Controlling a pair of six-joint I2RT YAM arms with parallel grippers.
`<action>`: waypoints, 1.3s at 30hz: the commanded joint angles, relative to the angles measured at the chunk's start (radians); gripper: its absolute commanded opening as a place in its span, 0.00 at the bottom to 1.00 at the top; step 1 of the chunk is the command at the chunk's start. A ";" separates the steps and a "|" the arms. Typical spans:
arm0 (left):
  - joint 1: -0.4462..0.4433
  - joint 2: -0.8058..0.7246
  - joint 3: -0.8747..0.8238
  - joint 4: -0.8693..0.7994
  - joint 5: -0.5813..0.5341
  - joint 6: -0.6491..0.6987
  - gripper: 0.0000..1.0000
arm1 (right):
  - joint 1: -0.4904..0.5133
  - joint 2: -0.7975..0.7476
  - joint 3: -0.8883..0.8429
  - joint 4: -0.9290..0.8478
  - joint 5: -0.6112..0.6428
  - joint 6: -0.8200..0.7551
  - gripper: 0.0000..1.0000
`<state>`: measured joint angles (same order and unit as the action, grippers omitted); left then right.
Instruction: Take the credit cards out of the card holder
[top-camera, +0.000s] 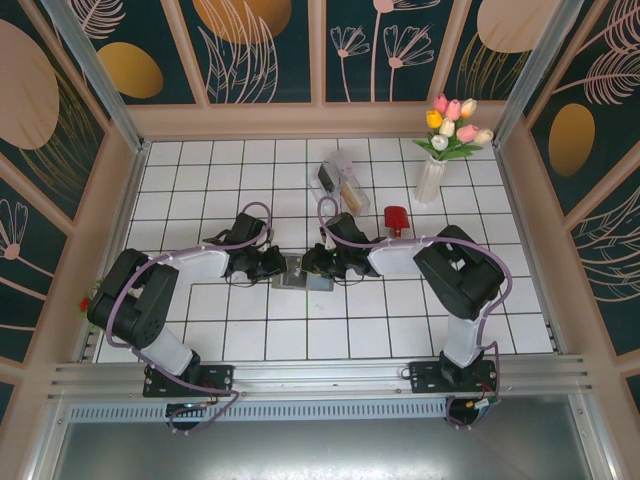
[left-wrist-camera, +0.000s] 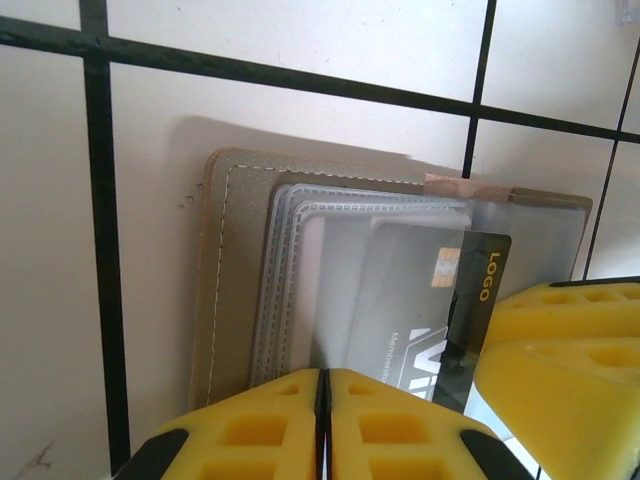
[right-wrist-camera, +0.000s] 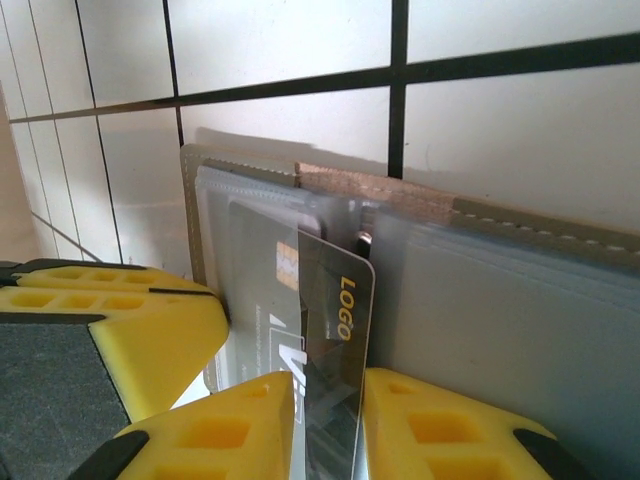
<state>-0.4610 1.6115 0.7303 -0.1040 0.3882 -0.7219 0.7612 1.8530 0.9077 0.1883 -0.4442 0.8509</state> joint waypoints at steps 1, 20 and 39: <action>-0.003 0.028 -0.041 -0.046 -0.055 0.009 0.12 | -0.005 0.026 -0.008 0.032 -0.039 0.013 0.26; -0.004 0.011 -0.067 -0.068 -0.111 -0.014 0.19 | -0.035 0.036 0.008 -0.024 -0.048 -0.074 0.10; -0.002 0.004 -0.036 -0.029 -0.043 -0.034 0.23 | -0.106 -0.082 -0.070 -0.034 -0.127 -0.150 0.02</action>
<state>-0.4675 1.5993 0.7059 -0.0578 0.3855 -0.7391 0.6762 1.8191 0.8680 0.1589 -0.5537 0.7296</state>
